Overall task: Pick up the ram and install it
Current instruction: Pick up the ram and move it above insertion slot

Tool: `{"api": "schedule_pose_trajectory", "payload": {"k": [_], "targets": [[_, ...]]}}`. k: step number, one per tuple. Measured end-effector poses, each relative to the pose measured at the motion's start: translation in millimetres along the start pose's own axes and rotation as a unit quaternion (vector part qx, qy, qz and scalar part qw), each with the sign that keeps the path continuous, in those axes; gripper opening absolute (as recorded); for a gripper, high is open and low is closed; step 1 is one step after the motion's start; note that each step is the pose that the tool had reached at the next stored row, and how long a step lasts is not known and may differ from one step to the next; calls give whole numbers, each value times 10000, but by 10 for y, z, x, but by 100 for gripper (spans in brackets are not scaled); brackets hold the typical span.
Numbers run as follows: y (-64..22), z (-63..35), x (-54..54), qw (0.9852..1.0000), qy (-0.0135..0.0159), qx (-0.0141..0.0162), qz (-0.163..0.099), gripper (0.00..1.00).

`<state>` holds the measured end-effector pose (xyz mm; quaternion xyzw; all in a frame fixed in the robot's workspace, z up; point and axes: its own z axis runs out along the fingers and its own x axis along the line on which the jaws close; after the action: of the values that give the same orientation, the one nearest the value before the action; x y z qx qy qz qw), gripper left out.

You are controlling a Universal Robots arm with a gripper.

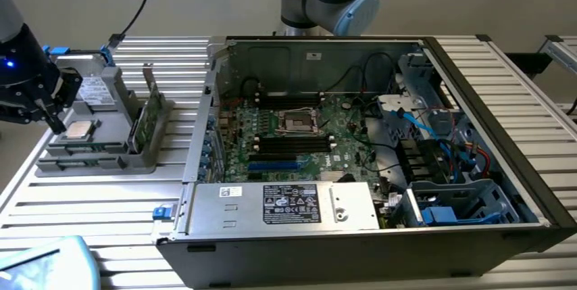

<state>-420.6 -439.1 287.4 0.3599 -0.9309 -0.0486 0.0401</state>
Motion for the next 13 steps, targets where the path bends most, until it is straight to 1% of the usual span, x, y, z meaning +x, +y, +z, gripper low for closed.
{"api": "schedule_pose_trajectory", "payload": {"k": [2, 4, 7, 10, 13], "targets": [[-2, 12, -1, 9998, 22, 7, -181, 10], [-3, 24, -1, 9994, 43, 14, -357, 10], [-5, 41, -2, 9980, 76, 25, -627, 10], [-7, 57, -2, 9959, 109, 36, -902, 10], [-9, 74, -3, 9930, 141, 47, -1174, 10]]}}
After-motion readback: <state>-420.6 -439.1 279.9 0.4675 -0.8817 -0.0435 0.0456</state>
